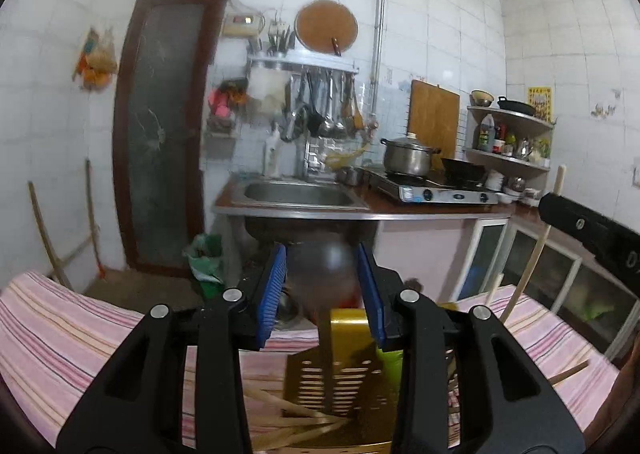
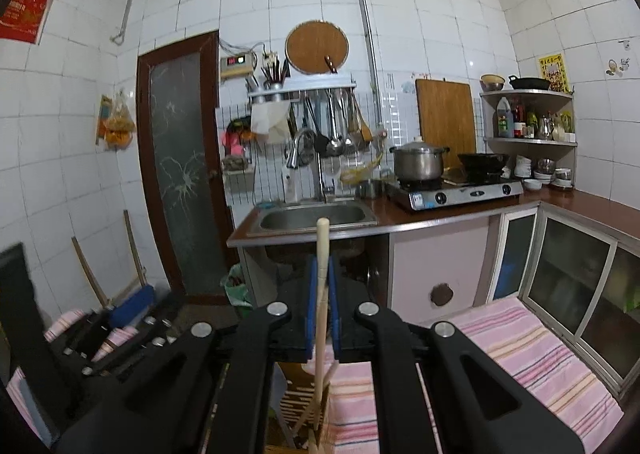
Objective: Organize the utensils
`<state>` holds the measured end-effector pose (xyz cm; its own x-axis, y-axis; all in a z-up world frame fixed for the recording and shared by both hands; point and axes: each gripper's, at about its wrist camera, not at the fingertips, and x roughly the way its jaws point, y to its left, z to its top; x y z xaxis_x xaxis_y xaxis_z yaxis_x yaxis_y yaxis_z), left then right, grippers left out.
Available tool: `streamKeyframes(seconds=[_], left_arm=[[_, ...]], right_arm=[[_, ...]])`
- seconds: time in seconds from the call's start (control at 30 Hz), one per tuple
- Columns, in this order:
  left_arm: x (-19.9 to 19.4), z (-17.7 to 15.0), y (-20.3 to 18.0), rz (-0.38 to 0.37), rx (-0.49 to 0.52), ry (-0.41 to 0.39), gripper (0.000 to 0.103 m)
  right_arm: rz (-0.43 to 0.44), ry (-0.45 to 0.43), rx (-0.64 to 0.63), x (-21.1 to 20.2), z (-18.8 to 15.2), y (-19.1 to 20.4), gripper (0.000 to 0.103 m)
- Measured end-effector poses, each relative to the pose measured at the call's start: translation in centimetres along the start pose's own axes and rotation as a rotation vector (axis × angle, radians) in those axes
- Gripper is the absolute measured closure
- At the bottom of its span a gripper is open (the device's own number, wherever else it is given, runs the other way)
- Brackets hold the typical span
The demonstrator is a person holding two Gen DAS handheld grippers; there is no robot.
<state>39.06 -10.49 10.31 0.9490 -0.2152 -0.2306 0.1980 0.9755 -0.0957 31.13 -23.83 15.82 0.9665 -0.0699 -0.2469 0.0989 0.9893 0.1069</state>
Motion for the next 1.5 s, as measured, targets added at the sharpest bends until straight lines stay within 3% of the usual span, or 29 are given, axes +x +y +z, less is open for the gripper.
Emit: streamKeyframes(seconds=[0.1, 0.17, 0.33, 0.37, 0.4, 0.43, 0.47, 0.53, 0.67, 0.73, 1.0, 1.3, 1.4, 1.5], left_arm=[[-0.3, 0.0, 0.3, -0.013, 0.003, 0.013, 0.064], [-0.7, 0.3, 0.7, -0.005, 0.0, 0.01, 0.049], [-2.3, 1.7, 2.2, 0.013, -0.014, 0.017, 0.039], [-2.9, 2.1, 2.5, 0.017, -0.02, 0.02, 0.033], [-3.7, 2.4, 3.0, 0.021, -0.028, 0.022, 0.029], [-4.5, 2.6, 3.4, 0.023, -0.033, 0.022, 0.02], [-5.7, 2.9, 4.0, 0.031, -0.038, 0.015, 0.014], [-8.6, 3.0, 5.1, 0.047, -0.04, -0.002, 0.006], [-13.3, 2.2, 6.4, 0.058, -0.027, 0.024, 0.005], [-15.7, 1.2, 7.0, 0.063, -0.034, 0.031, 0.005], [-24.8, -6.0, 7.0, 0.089, -0.057, 0.093, 0.005], [-28.3, -13.9, 6.8, 0.133, -0.06, 0.193, 0.005], [-28.9, -14.8, 7.0, 0.149, -0.071, 0.181, 0.005], [-29.6, -15.9, 6.4, 0.188, -0.02, 0.159, 0.005]], right_arm=[[0.004, 0.051, 0.006, 1.0, -1.2, -0.1, 0.097], [0.002, 0.08, -0.002, 1.5, -1.9, 0.0, 0.097], [-0.002, 0.142, -0.04, 1.3, -2.4, 0.4, 0.095], [-0.011, 0.145, -0.044, 0.9, -2.2, 0.3, 0.093], [-0.018, 0.147, -0.045, 0.4, -2.0, 0.2, 0.078], [-0.021, 0.148, -0.045, -0.2, -2.0, 0.2, 0.047], [-0.026, 0.143, -0.045, -0.9, -2.0, 0.1, 0.037], [-0.042, 0.14, -0.061, -2.6, -2.1, 0.1, 0.034], [-0.042, 0.171, -0.052, -6.5, -3.5, -0.5, 0.031], [-0.038, 0.173, -0.037, -8.7, -4.6, -0.7, 0.019], [-0.001, 0.179, -0.059, -18.8, -11.5, 0.6, 0.004], [-0.022, 0.185, -0.068, -24.7, -18.1, 0.6, 0.004], [-0.037, 0.176, -0.064, -25.5, -19.5, 0.2, 0.004], [-0.039, 0.181, -0.047, -25.7, -20.4, -0.1, 0.004]])
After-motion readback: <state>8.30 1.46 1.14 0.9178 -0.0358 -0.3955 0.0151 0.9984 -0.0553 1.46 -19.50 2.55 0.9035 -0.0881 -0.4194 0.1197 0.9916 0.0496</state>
